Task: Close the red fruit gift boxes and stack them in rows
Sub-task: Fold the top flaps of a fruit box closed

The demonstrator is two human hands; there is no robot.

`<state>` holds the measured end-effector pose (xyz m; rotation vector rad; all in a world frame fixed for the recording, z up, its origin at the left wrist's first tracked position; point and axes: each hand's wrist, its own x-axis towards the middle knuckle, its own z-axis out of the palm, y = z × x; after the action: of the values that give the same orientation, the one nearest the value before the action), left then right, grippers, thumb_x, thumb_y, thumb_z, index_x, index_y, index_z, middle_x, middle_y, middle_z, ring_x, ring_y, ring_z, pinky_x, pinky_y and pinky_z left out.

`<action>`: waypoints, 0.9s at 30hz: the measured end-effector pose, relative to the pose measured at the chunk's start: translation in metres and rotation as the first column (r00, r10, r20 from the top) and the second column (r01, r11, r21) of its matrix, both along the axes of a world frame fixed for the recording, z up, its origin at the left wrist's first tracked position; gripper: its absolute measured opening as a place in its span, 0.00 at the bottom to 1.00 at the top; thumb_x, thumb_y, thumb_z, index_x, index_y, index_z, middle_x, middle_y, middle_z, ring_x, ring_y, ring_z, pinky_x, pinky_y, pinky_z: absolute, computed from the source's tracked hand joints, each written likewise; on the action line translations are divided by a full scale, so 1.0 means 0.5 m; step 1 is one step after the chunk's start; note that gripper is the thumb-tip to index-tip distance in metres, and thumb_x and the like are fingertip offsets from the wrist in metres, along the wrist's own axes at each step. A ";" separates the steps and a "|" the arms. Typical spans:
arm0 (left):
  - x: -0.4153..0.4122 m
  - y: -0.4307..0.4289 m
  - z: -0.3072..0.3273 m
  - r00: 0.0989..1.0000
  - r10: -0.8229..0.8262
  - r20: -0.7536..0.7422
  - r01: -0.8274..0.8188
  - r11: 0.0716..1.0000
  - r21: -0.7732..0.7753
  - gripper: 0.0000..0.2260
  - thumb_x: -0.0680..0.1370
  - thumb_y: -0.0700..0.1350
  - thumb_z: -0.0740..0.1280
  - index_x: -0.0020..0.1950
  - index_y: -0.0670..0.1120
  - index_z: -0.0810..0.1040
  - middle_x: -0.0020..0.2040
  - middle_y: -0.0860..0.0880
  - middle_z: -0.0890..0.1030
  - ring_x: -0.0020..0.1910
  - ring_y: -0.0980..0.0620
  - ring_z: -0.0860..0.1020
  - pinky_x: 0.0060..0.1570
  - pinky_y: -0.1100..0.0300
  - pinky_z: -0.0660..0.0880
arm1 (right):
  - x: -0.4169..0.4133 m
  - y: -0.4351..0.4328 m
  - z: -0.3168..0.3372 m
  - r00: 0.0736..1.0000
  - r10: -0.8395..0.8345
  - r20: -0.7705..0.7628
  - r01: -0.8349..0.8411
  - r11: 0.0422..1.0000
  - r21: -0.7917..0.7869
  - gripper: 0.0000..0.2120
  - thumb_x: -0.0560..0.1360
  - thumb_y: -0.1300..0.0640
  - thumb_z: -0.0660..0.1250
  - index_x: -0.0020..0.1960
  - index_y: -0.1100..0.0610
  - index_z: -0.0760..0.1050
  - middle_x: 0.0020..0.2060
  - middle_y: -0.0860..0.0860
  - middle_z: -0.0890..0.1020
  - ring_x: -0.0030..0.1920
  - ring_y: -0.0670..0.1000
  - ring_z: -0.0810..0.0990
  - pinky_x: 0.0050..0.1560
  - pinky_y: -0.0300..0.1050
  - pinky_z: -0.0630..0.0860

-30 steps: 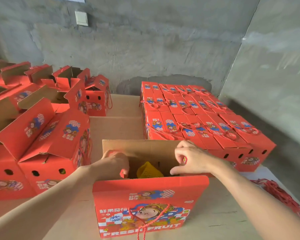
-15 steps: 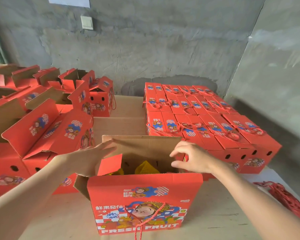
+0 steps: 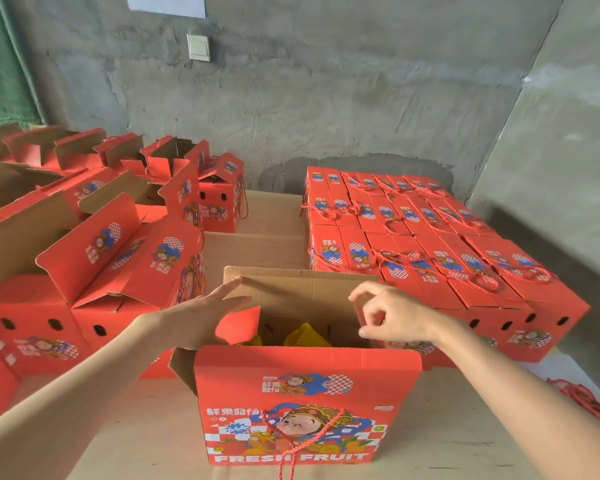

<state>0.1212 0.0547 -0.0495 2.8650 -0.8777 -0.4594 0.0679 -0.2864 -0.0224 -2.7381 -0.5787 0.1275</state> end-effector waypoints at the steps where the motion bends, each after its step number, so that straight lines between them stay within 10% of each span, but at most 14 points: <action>1: -0.008 -0.005 0.004 1.000 -0.011 0.014 0.010 1.000 0.014 0.39 0.74 0.51 0.71 0.76 0.60 0.50 0.77 0.52 0.35 0.64 0.49 0.72 0.60 0.58 0.70 | -0.002 -0.016 0.010 1.000 -0.018 -0.020 0.018 1.000 0.019 0.13 0.69 0.60 0.71 0.33 0.46 0.72 0.62 0.47 0.71 0.58 0.39 0.71 0.50 0.24 0.60; 9: -0.020 -0.054 0.026 0.992 -0.111 0.058 0.099 0.979 0.177 0.23 0.77 0.60 0.62 0.71 0.66 0.61 0.77 0.52 0.36 0.60 0.46 0.75 0.61 0.53 0.71 | -0.037 -0.073 -0.002 0.982 -0.113 -0.152 0.115 0.993 0.001 0.37 0.70 0.72 0.58 0.69 0.38 0.64 0.63 0.42 0.66 0.57 0.42 0.71 0.49 0.34 0.71; 14: -0.013 -0.088 0.029 0.975 0.082 0.207 -0.075 0.996 -0.039 0.11 0.77 0.52 0.65 0.53 0.50 0.67 0.67 0.46 0.70 0.52 0.43 0.78 0.51 0.54 0.74 | -0.022 -0.040 -0.017 0.967 -0.089 -0.240 0.144 0.964 0.223 0.19 0.76 0.57 0.66 0.62 0.38 0.72 0.64 0.40 0.72 0.58 0.38 0.73 0.59 0.34 0.69; 18: 0.003 -0.065 0.040 0.950 0.235 0.207 -0.177 0.948 -0.266 0.06 0.74 0.38 0.63 0.45 0.49 0.72 0.54 0.49 0.76 0.49 0.48 0.77 0.46 0.57 0.74 | -0.034 -0.050 -0.028 0.931 -0.164 -0.325 0.320 0.794 0.516 0.12 0.79 0.46 0.56 0.59 0.44 0.75 0.59 0.43 0.78 0.59 0.42 0.76 0.57 0.39 0.71; 20: 0.003 -0.041 0.045 0.935 0.298 0.193 -0.202 0.893 -0.401 0.04 0.75 0.40 0.65 0.45 0.49 0.75 0.50 0.49 0.78 0.46 0.50 0.77 0.41 0.61 0.71 | -0.045 -0.062 -0.049 0.909 -0.251 -0.332 0.406 0.712 0.573 0.13 0.81 0.51 0.55 0.56 0.50 0.77 0.55 0.47 0.81 0.56 0.47 0.79 0.59 0.44 0.73; 27: -0.016 0.014 0.022 0.905 0.396 0.158 -0.242 0.782 -0.574 0.05 0.75 0.41 0.69 0.45 0.51 0.81 0.40 0.52 0.80 0.41 0.50 0.78 0.39 0.61 0.69 | -0.090 -0.061 -0.136 0.957 -0.152 -0.246 0.251 0.862 0.440 0.12 0.69 0.68 0.72 0.50 0.58 0.80 0.65 0.45 0.69 0.66 0.39 0.69 0.63 0.38 0.69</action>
<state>0.1130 0.0618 -0.0387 2.4793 -0.4212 0.2065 0.0228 -0.3170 -0.0906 -2.2569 -0.2201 0.1872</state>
